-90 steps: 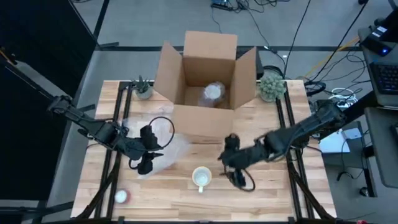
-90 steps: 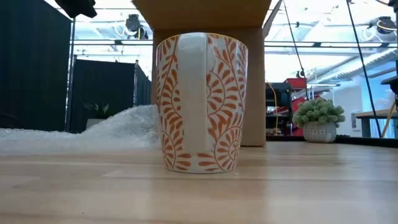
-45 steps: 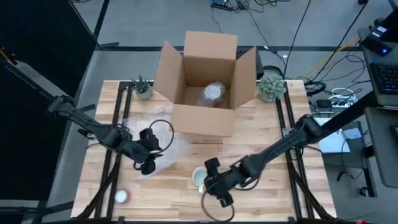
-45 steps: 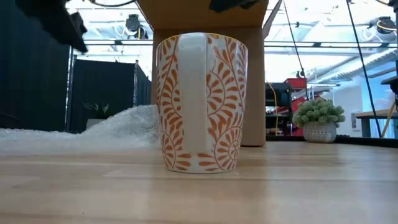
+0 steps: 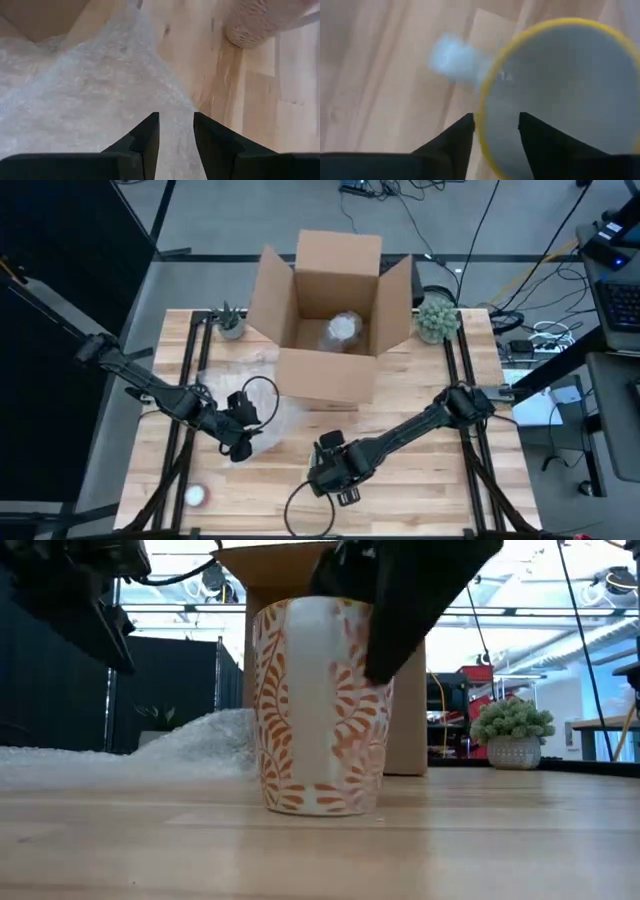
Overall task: Wrap mug
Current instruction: Move the cup to the middle right
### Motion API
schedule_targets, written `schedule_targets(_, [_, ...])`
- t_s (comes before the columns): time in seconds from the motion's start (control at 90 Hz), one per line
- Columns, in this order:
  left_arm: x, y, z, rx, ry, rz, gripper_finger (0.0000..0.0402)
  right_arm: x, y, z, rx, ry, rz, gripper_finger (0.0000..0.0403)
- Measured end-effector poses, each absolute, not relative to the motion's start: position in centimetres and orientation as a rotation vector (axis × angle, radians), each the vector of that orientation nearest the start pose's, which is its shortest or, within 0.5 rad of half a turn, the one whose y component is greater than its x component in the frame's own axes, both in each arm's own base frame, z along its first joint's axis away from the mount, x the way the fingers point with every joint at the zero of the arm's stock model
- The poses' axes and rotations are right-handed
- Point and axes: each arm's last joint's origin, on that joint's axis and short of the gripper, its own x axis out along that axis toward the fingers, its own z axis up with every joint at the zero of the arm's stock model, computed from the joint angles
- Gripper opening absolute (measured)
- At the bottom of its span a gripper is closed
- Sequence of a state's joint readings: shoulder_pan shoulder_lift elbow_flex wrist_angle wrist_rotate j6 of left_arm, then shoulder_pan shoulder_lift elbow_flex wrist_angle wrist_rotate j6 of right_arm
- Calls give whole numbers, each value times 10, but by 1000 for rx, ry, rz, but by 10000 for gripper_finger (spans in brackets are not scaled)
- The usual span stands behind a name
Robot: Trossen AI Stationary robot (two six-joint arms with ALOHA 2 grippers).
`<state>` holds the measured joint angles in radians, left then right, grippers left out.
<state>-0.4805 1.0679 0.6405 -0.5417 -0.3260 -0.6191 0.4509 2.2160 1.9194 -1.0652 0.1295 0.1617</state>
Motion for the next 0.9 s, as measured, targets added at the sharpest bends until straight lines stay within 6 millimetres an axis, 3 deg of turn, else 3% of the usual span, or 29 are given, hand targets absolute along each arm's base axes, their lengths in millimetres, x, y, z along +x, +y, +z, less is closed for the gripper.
schedule_targets(0.211, [177,-81,210,-191,880,144,109,400,193,204,-217,1385,117,14])
schedule_targets(0.511, [177,-81,209,-186,877,149,109,353,203,243,-153,1507,-24,5])
schedule_targets(0.733, [178,-82,210,-191,869,148,109,294,166,251,-38,1567,-212,2])
schedule_targets(0.9, [178,-81,210,-189,867,151,109,247,131,240,119,1520,-341,2])
